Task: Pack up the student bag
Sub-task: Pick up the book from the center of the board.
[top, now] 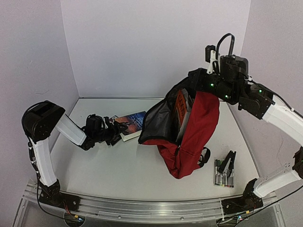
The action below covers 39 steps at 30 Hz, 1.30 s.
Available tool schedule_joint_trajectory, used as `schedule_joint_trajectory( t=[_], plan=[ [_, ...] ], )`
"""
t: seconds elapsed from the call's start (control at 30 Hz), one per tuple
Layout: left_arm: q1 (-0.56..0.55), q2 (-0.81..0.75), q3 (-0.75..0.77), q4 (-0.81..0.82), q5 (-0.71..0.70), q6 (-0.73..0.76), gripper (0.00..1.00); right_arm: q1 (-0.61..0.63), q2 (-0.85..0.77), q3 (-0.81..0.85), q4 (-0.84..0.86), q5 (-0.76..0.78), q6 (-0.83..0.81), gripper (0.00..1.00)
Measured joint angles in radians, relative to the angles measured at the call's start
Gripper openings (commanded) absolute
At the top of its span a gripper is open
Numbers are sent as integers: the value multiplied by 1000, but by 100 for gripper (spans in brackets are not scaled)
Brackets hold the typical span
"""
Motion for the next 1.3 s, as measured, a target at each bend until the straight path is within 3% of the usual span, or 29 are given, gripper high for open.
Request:
schedule_joint_trajectory(
  t=[0.13, 0.57, 0.73, 0.93, 1.3],
  plan=[
    [0, 23, 5, 34, 6, 21, 58, 0, 0, 0, 0, 1, 0, 0],
    [3, 18, 5, 33, 23, 104, 2, 0, 0, 0, 0, 3, 0, 0],
    [4, -94, 3, -100, 24, 120, 0, 0, 0, 0, 0, 3, 0, 0],
    [5, -359, 13, -391, 42, 160, 0, 0, 0, 0, 0, 3, 0, 0],
    [-17, -696, 254, -1004, 136, 256, 0, 0, 0, 0, 0, 3, 0, 0]
  ],
)
